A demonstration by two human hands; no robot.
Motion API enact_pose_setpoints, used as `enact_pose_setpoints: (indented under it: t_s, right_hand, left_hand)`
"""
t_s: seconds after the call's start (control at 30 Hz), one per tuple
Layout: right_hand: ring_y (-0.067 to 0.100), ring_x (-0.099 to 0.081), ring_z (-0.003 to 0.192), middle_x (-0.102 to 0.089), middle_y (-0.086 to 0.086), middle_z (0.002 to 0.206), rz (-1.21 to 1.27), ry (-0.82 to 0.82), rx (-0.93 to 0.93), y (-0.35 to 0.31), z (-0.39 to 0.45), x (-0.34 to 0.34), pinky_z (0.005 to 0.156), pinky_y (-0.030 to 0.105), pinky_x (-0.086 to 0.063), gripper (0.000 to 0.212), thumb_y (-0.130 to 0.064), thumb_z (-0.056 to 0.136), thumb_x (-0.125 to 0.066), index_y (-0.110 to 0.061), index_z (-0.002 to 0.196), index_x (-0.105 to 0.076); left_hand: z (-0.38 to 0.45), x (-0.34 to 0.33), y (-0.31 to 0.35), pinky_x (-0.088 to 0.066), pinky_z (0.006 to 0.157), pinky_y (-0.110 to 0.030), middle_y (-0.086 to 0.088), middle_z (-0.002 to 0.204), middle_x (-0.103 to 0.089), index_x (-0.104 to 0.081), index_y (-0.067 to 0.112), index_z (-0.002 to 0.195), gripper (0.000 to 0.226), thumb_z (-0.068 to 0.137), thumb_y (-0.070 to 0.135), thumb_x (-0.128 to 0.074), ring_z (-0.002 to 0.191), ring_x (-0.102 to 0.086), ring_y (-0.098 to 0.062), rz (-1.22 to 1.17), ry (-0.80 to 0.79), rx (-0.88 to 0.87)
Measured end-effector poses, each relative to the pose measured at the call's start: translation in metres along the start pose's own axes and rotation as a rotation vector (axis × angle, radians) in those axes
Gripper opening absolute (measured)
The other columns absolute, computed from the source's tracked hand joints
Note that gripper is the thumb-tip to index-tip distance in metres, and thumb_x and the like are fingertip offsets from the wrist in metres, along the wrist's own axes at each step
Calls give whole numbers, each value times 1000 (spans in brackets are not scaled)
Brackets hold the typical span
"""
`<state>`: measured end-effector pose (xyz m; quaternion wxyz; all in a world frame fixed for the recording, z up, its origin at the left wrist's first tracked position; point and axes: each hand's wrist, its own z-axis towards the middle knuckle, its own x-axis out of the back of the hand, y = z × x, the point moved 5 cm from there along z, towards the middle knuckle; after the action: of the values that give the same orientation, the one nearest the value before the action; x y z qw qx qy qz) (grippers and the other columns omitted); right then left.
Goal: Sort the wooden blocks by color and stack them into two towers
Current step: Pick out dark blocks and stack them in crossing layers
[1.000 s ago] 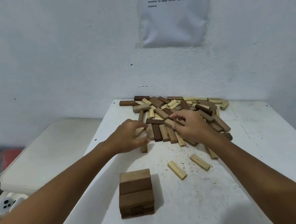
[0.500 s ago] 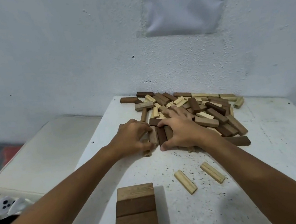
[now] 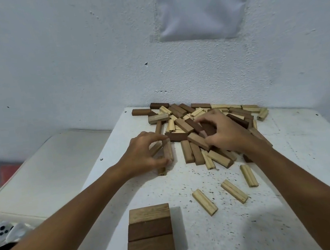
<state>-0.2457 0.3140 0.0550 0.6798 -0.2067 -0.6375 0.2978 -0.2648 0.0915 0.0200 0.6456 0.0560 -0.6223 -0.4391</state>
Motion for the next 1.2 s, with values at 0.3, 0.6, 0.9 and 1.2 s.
enact_pose_setpoints:
  t_s: [0.3, 0.6, 0.9, 1.2]
  right_hand:
    - [22, -56, 97, -32, 5, 128, -407, -69, -42, 0, 5, -26, 87, 37, -49, 30, -26, 92, -63, -8, 115, -65]
    - [32, -60, 87, -47, 15, 119, -483, 175, 20, -21, -2, -42, 76, 41, -53, 12, -10, 92, -59, 0, 88, -65]
    - [12, -57, 62, -71, 9, 80, 263, 223, -128, -48, -78, 6, 54, 25, -49, 11, -7, 86, -67, -14, 82, -75]
    - [22, -68, 89, -73, 7, 91, 611, 242, -386, -25, -195, 6, 82, 34, -55, 17, -2, 82, -72, -18, 77, -72]
  left_hand:
    - [-3, 1, -1, -39, 88, -15, 16, 112, -57, -62, 24, 124, 69, 60, 42, -81, 110, -51, -6, -26, 6, -14]
    - [-9, 24, 17, -36, 79, -3, 10, 114, -61, -63, 18, 123, 70, 59, 44, -78, 102, -55, -4, 21, 7, -24]
    - [-39, 51, 84, -52, 69, -22, 7, 110, -64, -66, 18, 117, 62, 63, 41, -85, 92, -58, 0, 17, -19, -125]
    - [-103, -9, 154, -50, 65, -20, 8, 109, -63, -67, 18, 115, 52, 69, 31, -87, 85, -62, -6, -21, -199, -153]
